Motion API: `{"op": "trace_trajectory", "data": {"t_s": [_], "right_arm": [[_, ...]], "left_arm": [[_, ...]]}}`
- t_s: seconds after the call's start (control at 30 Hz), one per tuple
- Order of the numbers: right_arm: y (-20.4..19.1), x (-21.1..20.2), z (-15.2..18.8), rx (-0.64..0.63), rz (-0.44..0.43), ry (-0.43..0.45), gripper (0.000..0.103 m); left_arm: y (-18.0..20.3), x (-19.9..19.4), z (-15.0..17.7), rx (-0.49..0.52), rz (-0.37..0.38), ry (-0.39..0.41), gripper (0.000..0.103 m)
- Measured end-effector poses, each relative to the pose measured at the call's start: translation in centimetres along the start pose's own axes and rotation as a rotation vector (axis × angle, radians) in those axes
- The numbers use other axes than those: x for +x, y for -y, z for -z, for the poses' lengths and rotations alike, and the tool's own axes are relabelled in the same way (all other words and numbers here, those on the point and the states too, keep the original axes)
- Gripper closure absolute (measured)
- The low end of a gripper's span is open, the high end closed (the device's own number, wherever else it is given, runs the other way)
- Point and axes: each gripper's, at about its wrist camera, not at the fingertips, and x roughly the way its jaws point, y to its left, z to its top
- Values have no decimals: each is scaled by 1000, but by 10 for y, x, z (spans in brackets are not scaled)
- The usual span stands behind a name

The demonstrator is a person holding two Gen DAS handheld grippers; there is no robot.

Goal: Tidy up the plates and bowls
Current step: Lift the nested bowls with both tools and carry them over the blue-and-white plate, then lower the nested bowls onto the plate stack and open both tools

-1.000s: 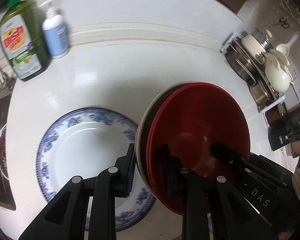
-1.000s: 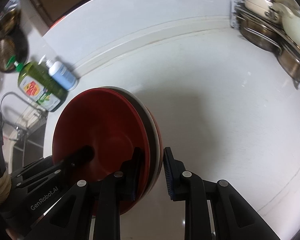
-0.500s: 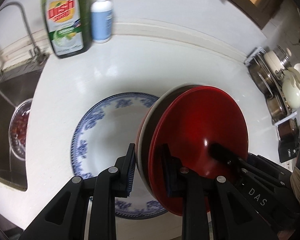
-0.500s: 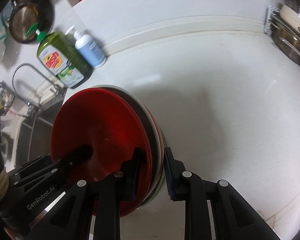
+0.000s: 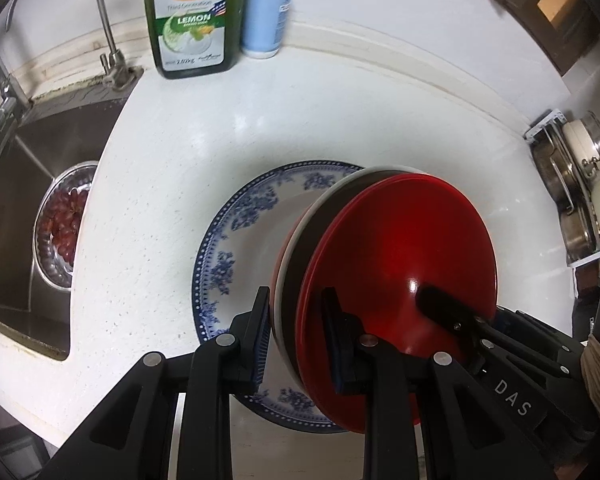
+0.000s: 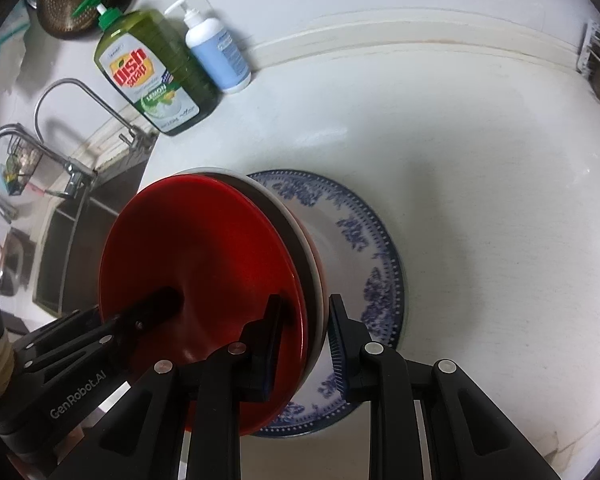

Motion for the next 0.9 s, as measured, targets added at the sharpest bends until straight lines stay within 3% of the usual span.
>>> {"op": "trace_trajectory", "data": {"t_s": [0.43,0.63,0.8,0.9], "right_arm": [[-3,11,-1,-5,10,-40,79],[1,13,0,14,-9,-48,78],[4,8,2,21,-29,-12,77],[4,-2,5,9,-8,25,61]], "left_arm": [[-3,13,-2,1,-5,-24,78],[-2,13,-2,3,17,-21,71],[2,1,0,52,-23,54,43],[9,-16,4,109,-77,130,37]]}}
